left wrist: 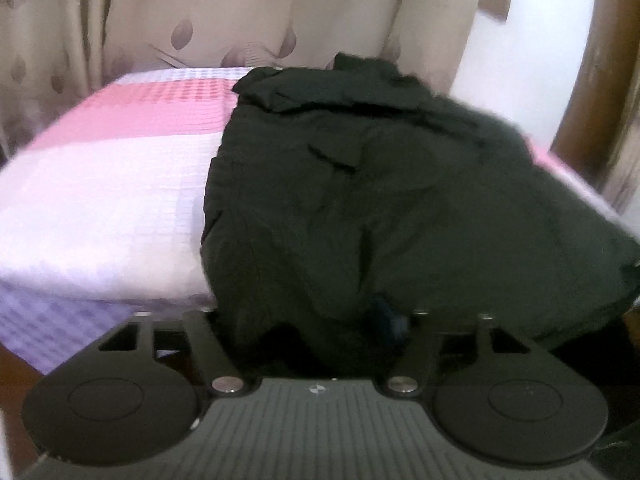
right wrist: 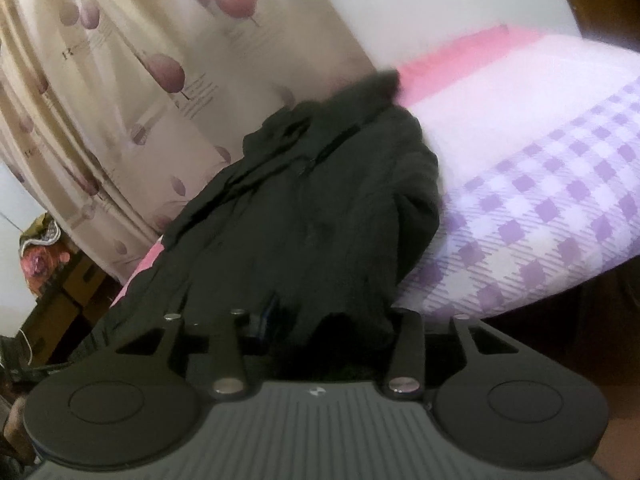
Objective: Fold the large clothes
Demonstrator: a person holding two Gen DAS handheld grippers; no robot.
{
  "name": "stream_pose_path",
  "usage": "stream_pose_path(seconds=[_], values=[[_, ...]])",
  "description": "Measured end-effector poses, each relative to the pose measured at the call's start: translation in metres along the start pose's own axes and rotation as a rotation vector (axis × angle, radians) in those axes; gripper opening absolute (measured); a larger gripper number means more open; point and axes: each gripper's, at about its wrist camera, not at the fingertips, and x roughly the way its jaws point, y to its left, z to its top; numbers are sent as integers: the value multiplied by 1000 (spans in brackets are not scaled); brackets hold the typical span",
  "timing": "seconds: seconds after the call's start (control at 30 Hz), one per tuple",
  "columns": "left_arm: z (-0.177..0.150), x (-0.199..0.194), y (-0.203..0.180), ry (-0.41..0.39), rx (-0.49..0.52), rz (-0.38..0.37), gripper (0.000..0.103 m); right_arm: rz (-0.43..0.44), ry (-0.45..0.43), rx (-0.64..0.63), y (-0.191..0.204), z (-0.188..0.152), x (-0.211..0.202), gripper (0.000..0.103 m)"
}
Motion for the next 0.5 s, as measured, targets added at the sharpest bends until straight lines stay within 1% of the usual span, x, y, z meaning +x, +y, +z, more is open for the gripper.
stream_pose_path(seconds=[0.03,0.07,0.13,0.23,0.3,0.33,0.4,0.47,0.5], values=[[2,-3,6,-6,-30,-24,17,8,-8,3,1,1,-2,25],[4,-5,13,-7,-68,-51,17,23,-22,15,1,4,-4,21],[7,-10,27,-17,-133,-123,16,72,-59,59,-1,11,-11,20],[9,-13,35,-24,-165,-167,16,117,-96,106,-4,19,-17,20],[8,-10,37,-17,-174,-178,18,85,-81,57,0,20,-15,20],[7,-9,38,-13,-175,-187,20,75,-64,41,0,19,-12,20],[4,-5,40,-7,-173,-202,25,63,-43,45,-2,16,-8,22],[3,0,40,0,-180,-223,44,48,-19,58,-6,13,-4,23],[3,2,40,1,-193,-238,47,54,-9,76,-9,12,-2,24]])
